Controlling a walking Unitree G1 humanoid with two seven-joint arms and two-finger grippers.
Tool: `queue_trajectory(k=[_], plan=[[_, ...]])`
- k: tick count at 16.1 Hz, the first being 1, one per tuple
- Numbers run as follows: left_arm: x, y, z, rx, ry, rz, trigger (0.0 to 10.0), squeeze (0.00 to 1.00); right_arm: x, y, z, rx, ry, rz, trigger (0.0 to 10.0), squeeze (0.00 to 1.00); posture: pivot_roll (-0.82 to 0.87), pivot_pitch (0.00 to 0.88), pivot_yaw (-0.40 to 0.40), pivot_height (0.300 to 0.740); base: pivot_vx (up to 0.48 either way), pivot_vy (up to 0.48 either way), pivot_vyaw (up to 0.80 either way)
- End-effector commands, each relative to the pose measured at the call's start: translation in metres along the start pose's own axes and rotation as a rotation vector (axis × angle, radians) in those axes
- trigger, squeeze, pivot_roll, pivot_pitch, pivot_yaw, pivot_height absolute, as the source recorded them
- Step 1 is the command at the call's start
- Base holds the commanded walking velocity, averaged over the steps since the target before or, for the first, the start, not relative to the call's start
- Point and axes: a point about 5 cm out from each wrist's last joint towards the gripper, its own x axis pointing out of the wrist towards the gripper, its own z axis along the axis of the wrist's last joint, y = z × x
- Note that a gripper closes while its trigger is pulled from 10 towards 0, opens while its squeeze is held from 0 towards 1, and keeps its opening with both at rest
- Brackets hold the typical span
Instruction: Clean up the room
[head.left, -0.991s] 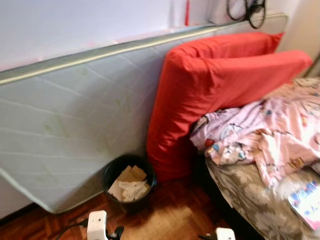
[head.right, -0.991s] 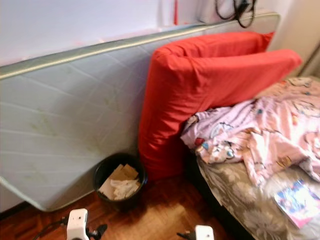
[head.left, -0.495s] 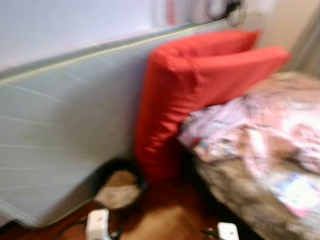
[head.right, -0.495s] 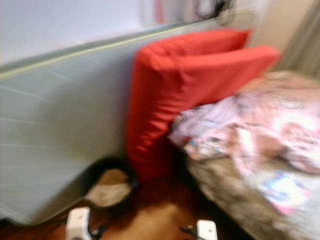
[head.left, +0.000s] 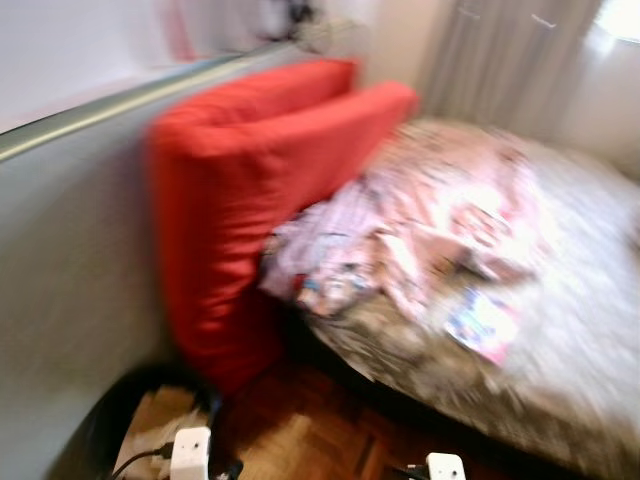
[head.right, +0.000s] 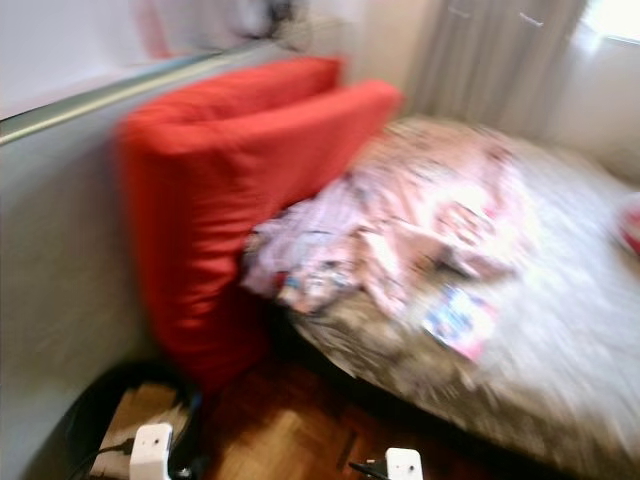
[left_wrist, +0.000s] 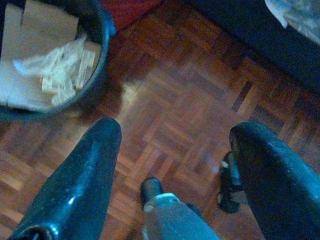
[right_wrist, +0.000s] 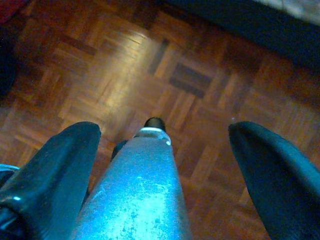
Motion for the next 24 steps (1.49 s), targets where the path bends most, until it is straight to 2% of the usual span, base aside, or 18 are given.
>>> queue_trajectory(k=[1, 7, 19, 24], plan=[[0.0010, -0.0056, -0.0012, -0.005, 0.013, -0.015, 10.0, 0.00, -0.0008, -0.0067, -0.0015, 0.001, 0.005, -0.019, 10.0, 0.00, 0.03, 0.000, -0.018, 0.740, 0.000, 0.000, -0.77], [0.0015, -0.0076, 0.0002, -0.012, 0.004, -0.024, 10.0, 0.00, -0.0008, -0.0066, -0.0006, 0.005, -0.005, -0.016, 10.0, 0.00, 0.03, 0.000, -0.017, 0.740, 0.000, -0.040, -0.13], [0.0022, -0.0081, 0.0040, -0.005, -0.013, -0.032, 10.0, 0.00, -0.0010, -0.0078, -0.0018, 0.018, 0.000, -0.033, 10.0, 0.00, 0.02, 0.000, -0.011, 0.740, 0.000, -0.335, 0.00], [0.0007, -0.0079, -0.0004, 0.019, -0.001, -0.046, 10.0, 0.00, -0.0015, -0.0061, -0.0058, -0.008, 0.013, -0.028, 10.0, 0.00, 0.01, 0.000, -0.005, 0.740, 0.000, -0.338, -0.57]])
